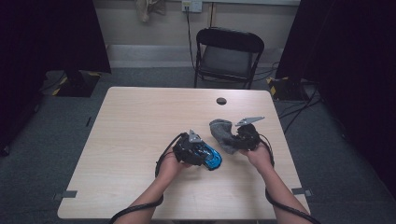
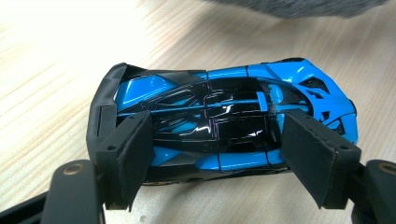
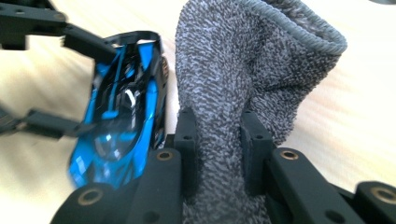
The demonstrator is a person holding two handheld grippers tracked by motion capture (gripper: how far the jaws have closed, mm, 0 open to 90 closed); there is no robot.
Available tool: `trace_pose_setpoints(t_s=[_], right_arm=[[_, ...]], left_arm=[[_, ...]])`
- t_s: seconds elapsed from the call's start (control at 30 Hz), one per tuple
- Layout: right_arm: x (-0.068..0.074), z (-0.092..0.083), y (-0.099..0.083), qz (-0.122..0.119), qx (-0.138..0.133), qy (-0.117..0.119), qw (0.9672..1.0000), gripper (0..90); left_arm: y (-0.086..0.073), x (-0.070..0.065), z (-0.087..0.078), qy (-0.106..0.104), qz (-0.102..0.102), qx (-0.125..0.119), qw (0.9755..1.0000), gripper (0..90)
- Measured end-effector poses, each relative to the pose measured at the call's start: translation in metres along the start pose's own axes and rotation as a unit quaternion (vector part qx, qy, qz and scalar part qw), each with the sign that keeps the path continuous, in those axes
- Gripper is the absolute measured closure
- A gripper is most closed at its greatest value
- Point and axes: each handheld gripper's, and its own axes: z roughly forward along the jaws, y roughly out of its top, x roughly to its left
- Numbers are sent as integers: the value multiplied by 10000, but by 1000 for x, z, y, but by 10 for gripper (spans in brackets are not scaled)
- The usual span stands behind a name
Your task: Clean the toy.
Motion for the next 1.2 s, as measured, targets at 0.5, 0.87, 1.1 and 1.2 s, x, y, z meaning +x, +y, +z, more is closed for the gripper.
trace_pose_setpoints(t_s=[0.5, 0.87, 1.1, 1.2], right_arm=[[11, 54, 30, -213, 173, 88, 9996, 728], [13, 70, 40, -313, 205, -13, 9993, 727], [17, 81, 39, -339, 325, 131, 9988, 729], [15, 82, 35, -225, 267, 184, 9992, 729]], left_arm=[[-2, 0, 0, -1, 10, -85, 10000, 255], [-3, 1, 0, -3, 12, -96, 10000, 255], [-3, 1, 0, 3, 2, -138, 9999, 255], [-4, 1, 0, -6, 14, -150, 9999, 255]])
